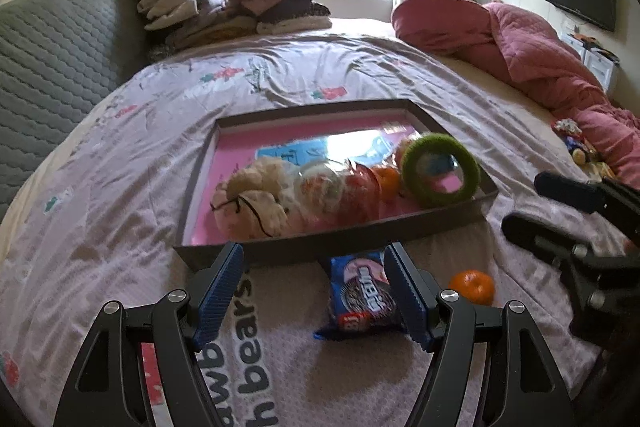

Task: Organize objects
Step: 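Withdraw both open tools from the tray toward the cookie packet and mandarin, then grasp the blue cookie packet with left tool while right tool grasps the mandarin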

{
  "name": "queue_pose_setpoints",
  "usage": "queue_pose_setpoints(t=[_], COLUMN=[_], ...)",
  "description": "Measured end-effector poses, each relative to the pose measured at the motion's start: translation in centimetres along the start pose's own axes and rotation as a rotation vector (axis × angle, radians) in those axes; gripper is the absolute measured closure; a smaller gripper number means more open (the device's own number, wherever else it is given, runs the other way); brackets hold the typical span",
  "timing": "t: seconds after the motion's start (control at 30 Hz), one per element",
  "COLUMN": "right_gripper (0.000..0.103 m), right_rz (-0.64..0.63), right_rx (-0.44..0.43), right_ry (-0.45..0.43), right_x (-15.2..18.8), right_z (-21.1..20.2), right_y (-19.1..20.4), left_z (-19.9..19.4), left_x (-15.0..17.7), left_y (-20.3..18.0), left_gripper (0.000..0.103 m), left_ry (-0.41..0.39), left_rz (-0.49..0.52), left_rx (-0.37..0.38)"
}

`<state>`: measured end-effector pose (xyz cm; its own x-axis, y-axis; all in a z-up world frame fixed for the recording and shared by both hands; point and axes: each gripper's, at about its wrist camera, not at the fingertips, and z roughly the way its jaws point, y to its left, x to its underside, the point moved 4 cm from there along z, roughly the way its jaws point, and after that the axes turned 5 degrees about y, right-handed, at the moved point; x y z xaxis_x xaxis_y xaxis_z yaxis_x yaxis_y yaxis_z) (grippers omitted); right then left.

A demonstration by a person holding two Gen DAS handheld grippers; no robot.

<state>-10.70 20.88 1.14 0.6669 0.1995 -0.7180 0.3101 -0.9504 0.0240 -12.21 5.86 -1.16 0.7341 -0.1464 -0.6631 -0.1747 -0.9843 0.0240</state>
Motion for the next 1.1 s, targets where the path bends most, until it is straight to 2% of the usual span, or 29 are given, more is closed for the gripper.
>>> queue_pose_setpoints(t=[0.37,0.83,1.1], right_gripper=[0.045,0.045,0.046], right_rz=[-0.053,-0.081,-0.086], right_rx=[-0.011,0.001,0.025], right_ry=[0.15,0.209,0.196], right_x=[3.7,4.9,4.8], right_z=[1.8,4.1,5.1], right_y=[1.6,2.4,2.2], left_z=[1.0,3.3,5.0], left_x=[0.8,1.5,1.6], left_y=[-1.4,-2.5,-2.6], left_gripper=[0.029,0.029,0.029], left_ry=[0.039,0.104,0.141], left_rz=[0.029,0.025,0.024], left_rx=[0.024,0.043,0.038])
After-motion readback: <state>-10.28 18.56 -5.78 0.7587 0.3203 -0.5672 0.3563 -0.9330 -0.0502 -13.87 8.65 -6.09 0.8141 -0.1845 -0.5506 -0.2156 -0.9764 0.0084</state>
